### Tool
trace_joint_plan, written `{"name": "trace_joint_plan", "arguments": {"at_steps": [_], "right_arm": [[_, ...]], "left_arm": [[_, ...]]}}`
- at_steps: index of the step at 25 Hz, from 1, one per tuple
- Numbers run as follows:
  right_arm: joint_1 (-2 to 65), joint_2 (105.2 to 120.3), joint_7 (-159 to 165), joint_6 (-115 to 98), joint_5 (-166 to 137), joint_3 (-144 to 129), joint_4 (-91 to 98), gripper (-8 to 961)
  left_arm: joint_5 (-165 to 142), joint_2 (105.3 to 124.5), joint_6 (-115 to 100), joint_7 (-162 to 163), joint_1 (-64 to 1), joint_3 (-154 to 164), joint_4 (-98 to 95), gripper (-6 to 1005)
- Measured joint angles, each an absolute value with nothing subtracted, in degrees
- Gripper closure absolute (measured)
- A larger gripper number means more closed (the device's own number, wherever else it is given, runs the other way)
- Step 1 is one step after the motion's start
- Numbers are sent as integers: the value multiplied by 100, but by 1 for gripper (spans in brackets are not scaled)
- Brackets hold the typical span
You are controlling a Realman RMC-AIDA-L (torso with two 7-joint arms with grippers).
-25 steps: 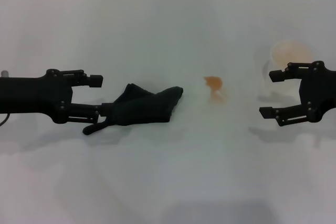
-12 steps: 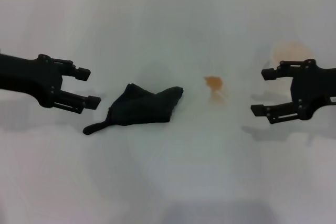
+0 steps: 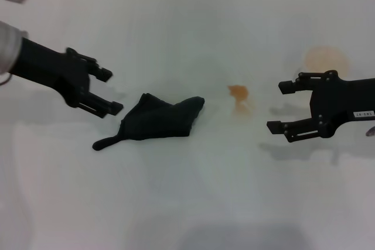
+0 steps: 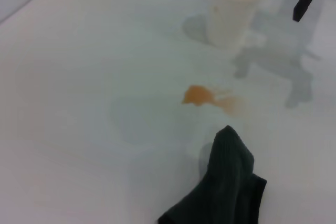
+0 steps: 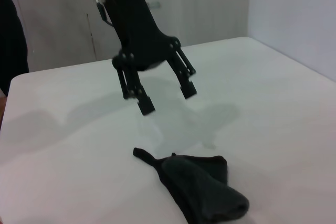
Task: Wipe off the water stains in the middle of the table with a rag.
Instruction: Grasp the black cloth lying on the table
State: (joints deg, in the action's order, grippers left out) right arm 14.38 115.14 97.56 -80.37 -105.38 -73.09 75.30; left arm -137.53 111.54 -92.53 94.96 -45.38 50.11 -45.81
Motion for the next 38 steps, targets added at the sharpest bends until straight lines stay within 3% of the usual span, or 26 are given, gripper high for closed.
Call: {"name": "trace_joint_plan", "arguments": {"at_steps": [7,21,38], "right_arm": [[1410,11514,9756,-8020,-10485,-7345,7526,83],[1388,11514,9751,-8059,-10443,-7348,7523,84],[1400,11514,9756,-8037,-10394,-7348,7522,84]], "left_arm": [[-13854,11552,-8797,9481,-4496,5379,-4568,154],[-13803,11871,-8126,9219,-4359,5387,-4485,155],[-13526,11900,-7613,9038,-4343,5393,-3967,155]]}}
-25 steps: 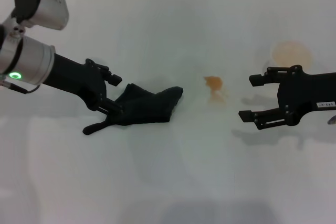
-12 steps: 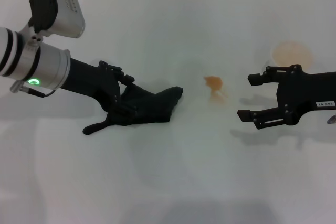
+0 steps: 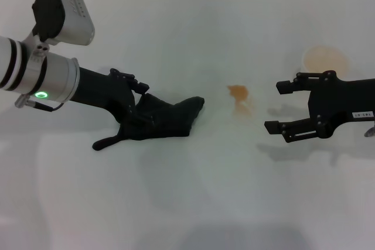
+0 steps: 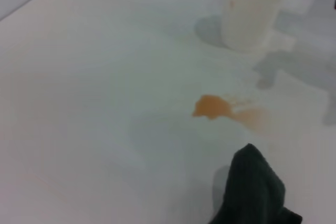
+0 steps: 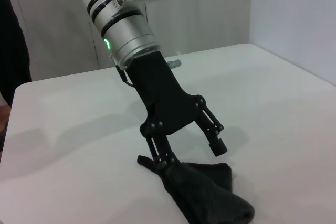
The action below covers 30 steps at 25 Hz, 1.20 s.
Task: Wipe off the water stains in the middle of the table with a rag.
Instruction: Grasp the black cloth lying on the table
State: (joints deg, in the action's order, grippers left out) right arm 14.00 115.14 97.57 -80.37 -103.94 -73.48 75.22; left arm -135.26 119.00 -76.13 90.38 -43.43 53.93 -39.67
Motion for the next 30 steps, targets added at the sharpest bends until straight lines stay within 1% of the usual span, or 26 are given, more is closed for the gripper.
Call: {"name": "trace_joint_plan", "arguments": {"at_steps": [16,30], "right_arm": [[1421,11514,9800,-8050,-10396,-7348,7514,84],[1405,11514,9800,-8070,-10339,-7365,7514,83]], "left_arm": [[-13491,11910,-7406,8983,-4334,5397,-3795,156],[-13123,11909,-7198,8947,-4342,5846,-3610,194]]}}
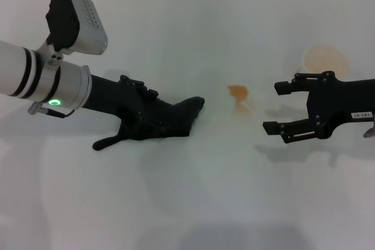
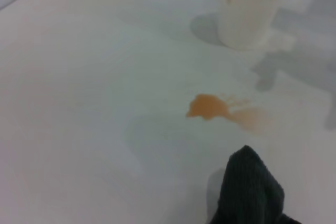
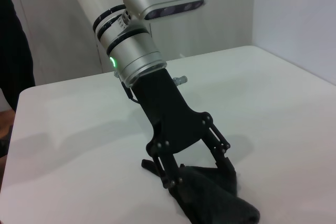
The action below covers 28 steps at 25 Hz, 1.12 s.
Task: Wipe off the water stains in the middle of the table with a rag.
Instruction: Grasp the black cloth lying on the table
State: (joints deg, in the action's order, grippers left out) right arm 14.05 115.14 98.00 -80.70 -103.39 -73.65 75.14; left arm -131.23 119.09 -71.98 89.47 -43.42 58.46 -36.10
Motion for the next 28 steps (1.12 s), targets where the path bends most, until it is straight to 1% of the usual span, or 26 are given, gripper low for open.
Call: {"name": "trace_joint_plan", "arguments": {"at_steps": [22,28], "right_arm": [[1383,11514,9800,-8040,-10327,-7418,7514,83],[1388,11514,9803,-8040,-10320,-7418,7519,83]], "left_arm": [[-13058,11917,-7040,9034,-4303,6028,-3676,251],[-13058,11920,-6792,9092,-4311,6059,-3613,541]]}}
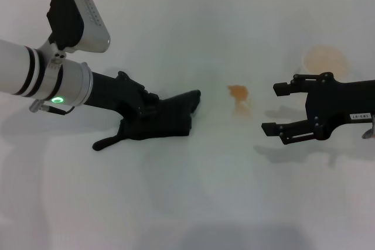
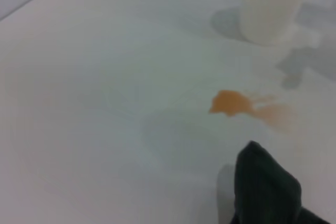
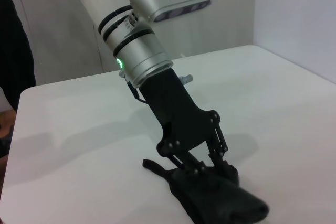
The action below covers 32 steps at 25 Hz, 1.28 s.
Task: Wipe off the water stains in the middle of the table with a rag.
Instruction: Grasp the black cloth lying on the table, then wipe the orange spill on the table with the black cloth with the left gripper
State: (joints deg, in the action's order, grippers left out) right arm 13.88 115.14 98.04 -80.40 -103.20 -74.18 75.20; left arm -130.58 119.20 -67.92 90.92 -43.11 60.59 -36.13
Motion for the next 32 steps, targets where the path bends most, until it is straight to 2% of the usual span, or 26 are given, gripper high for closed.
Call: {"name": "trace_joint_plan", "arguments": {"at_steps": [4,12,21,32], "right_arm": [[1392,11514,9806,-8059,-10297,-7424,7527,83],[1362,11514,9809,-8075,-10249,-7436,7573,84],[1347,11514,9809,-8077,-10247,-7436,7562,84],[1404,11513,9809,-8030,-10247,-7420,7524,83]], "left_arm": [[-13057,11927,-6742,9094,-4314,6159,-3556,713],[-12968,11934,-6723,9097,-4336,6306,-3534,931],[-12544,11893,-6796,9024,-4318,6299,-3814,939],[-12284,11917,-6616,8792,-4663,6311,-3765,943]]}}
